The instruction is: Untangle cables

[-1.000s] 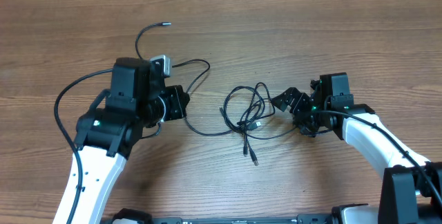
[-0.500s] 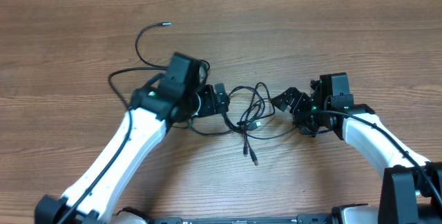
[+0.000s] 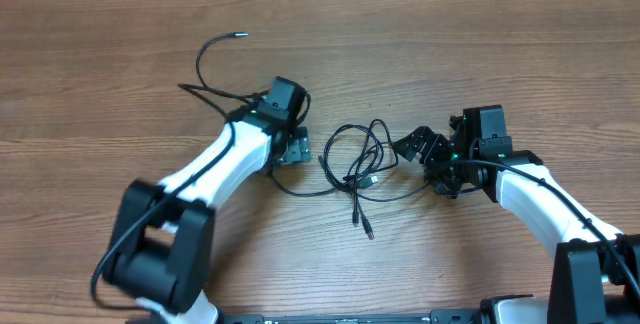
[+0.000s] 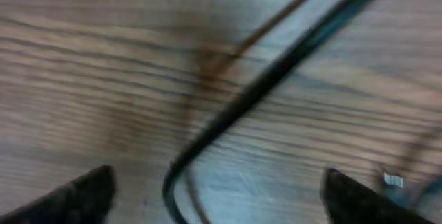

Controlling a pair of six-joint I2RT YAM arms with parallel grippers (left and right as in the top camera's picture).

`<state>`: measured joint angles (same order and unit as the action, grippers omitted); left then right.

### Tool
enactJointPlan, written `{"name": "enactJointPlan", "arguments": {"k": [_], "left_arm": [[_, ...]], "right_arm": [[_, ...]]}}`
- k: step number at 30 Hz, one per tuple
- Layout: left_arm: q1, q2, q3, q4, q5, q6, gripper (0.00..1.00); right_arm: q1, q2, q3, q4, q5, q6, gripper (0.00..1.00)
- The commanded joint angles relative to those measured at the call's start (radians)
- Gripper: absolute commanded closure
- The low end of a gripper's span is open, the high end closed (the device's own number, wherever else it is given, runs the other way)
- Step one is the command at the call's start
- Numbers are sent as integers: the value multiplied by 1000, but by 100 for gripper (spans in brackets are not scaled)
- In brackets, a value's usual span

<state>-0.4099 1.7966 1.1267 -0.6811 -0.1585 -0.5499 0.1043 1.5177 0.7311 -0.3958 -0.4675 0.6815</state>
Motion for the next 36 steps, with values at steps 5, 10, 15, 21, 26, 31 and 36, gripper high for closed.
{"name": "enactJointPlan", "arguments": {"k": [5,10,15,21,26,31,36], "left_arm": [[7,90,13,5,57,-85,96],[27,56,50,-60,47,-31,96],[79,-38,163,-188,48,32,96],[122,-172,264,-231,202,106,96],[151,-259,285,-270,396,270,96],[217,-336,285,-298,385,260,96],[285,-380,285,-311,399,254,96]], "right_arm": [[-3,-16,4,4,-4,7,0],[-3,-16,4,4,-4,7,0],[-3,-16,4,5,-4,7,0],[-3,-16,4,4,-4,6,0],[-3,-16,4,4,-4,7,0],[-3,-16,4,4,-4,7,0],[-3,-16,4,10,-4,7,0]]}}
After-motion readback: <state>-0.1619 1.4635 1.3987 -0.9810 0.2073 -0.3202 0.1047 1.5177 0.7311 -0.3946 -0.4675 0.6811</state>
